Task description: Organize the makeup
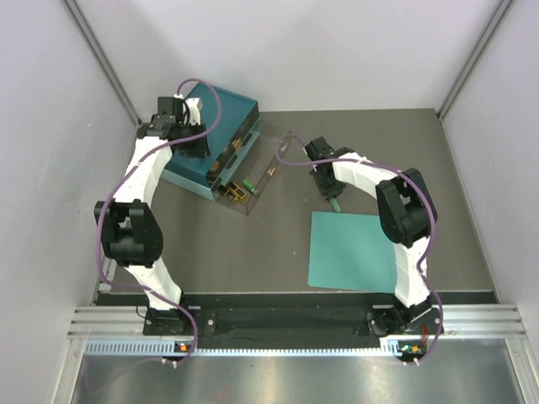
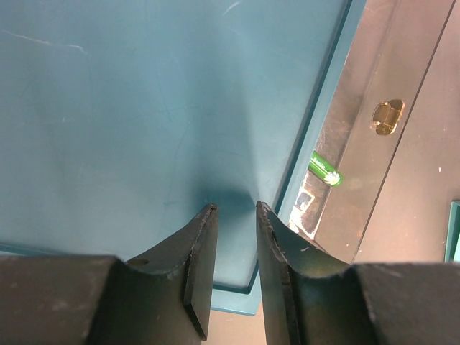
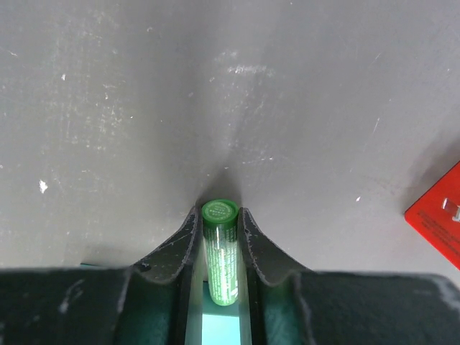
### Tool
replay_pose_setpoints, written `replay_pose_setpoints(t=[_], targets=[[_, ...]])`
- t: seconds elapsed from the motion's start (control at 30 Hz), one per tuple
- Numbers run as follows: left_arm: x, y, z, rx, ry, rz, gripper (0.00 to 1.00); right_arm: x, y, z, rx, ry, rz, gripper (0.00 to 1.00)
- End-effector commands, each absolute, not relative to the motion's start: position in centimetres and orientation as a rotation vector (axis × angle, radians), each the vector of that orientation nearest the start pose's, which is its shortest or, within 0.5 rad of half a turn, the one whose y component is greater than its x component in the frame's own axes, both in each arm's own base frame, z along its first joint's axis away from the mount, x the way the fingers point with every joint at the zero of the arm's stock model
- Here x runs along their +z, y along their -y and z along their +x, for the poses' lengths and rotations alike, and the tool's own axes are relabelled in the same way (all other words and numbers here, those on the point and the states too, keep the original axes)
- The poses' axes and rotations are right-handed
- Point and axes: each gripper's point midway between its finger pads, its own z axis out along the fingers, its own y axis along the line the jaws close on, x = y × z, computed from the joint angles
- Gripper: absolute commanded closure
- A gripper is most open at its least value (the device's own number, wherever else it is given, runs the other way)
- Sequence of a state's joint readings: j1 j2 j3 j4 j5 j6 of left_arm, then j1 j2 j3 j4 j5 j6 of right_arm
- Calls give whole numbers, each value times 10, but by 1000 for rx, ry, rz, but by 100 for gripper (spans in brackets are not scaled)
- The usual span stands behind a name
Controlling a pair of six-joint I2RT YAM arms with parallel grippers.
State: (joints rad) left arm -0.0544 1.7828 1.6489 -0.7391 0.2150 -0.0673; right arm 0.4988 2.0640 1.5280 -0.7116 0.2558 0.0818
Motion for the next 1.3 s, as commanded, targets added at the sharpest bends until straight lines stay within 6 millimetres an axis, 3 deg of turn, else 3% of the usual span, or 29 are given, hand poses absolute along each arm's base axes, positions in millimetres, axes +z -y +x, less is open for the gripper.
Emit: replay_pose_setpoints(t=[0.0,0.1,0.27,0.5,0.7,0.73,0.77,0.8,0.87,0.97,1.27], targets=[[105,62,379,-302,-2845,50,66,25,-175,404,-159,-2688,-470,96],[104,62,379,-302,-2847,49,66,39,-179,414,-142,-2651,-440,98],[105,61,380,-294,-2845,48,66,83,-197,436,-45,-2544,-375,100],[105,61,381,-294,-2841,49,66,161,-253,464,274,-2365,-358,100],[105,62,381,-303,-2841,48,66,207,-310,475,589,-2236,-361,100],[105,62,382,-305,-2842,48,66,204,-322,474,641,-2239,-375,100],[104,62,381,-301,-2844,47,66,217,-331,478,677,-2204,-379,100],[105,62,382,-303,-2841,48,66,211,-338,480,700,-2213,-382,100],[105,63,382,-307,-2842,46,66,223,-359,476,780,-2188,-394,100],[104,62,381,-303,-2845,45,66,221,-385,472,881,-2180,-399,100],[104,61,380,-296,-2847,48,66,182,-443,446,992,-2230,-473,96]])
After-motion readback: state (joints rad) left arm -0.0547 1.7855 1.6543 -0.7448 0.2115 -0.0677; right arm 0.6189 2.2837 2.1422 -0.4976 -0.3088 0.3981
